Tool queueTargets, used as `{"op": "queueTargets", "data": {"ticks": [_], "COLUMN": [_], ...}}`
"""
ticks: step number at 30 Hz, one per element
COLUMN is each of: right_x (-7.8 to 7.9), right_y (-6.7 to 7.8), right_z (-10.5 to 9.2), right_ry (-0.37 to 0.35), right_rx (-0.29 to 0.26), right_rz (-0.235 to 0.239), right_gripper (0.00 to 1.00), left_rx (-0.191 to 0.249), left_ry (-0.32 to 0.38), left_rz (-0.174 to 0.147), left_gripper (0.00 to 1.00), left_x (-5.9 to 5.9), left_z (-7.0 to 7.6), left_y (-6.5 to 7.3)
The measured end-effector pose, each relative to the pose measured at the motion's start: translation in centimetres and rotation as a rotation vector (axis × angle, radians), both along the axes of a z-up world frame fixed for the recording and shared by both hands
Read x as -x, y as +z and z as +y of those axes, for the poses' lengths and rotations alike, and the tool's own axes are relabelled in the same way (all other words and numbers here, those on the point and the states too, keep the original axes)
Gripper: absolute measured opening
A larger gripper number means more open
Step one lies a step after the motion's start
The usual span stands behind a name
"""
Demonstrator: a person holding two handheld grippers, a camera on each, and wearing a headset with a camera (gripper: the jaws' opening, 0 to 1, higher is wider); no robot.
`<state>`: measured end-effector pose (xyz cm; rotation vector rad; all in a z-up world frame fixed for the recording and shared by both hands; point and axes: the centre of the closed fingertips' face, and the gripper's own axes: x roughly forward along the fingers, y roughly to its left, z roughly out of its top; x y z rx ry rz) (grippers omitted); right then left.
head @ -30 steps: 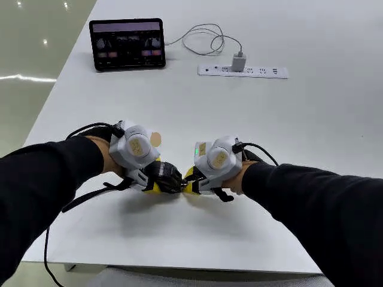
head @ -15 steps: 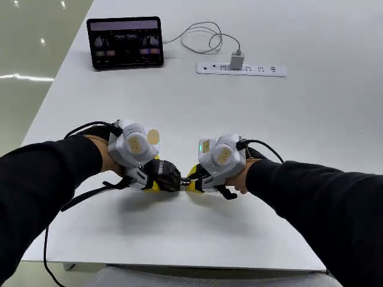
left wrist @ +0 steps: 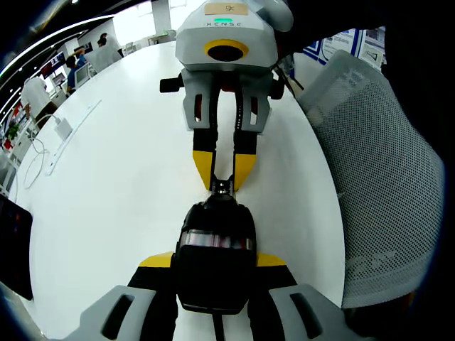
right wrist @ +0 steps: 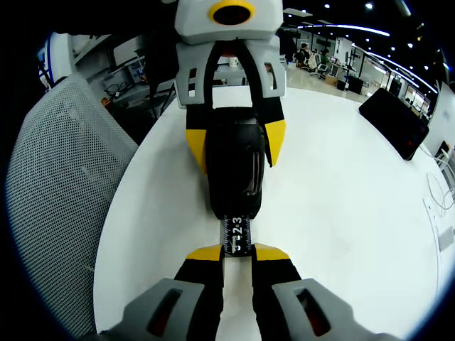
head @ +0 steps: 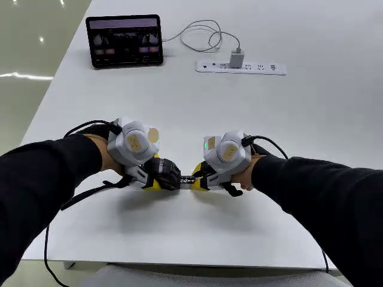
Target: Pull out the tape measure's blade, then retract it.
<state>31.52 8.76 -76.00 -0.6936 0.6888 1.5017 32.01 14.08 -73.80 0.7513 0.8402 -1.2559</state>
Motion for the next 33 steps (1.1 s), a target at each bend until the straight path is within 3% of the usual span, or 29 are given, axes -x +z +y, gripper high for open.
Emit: {"op": "queueTargets", "data": {"ticks": [4, 7, 19, 33], "right_x": [0.0, 0.2, 0.2, 0.1], "right_y": [0.0, 0.0, -0.1, 0.0], "right_z": [0.1, 0.3, 1.4, 0.6], "right_ry": [-0.017, -0.002, -0.016, -0.015], "right_rx": [-0.001, 0.004, -0.016, -0.012], "right_rz": [0.024, 0.004, 0.001, 0.023], "right_gripper": [0.10, 0.11, 0.12, 0.10], "left_rx": [0.000, -0.001, -0.005, -0.002], "left_ry": [-0.002, -0.003, 0.000, 0.016], "left_rz": [0.001, 0.001, -0.001, 0.002], "left_gripper": [0.34, 0.34, 0.34, 0.34], "left_x": [0.0, 0.0, 0.1, 0.2], "left_z": [0.0, 0.1, 0.0, 0.0], "left_y": [0.0, -0.1, -0.1, 0.2]}}
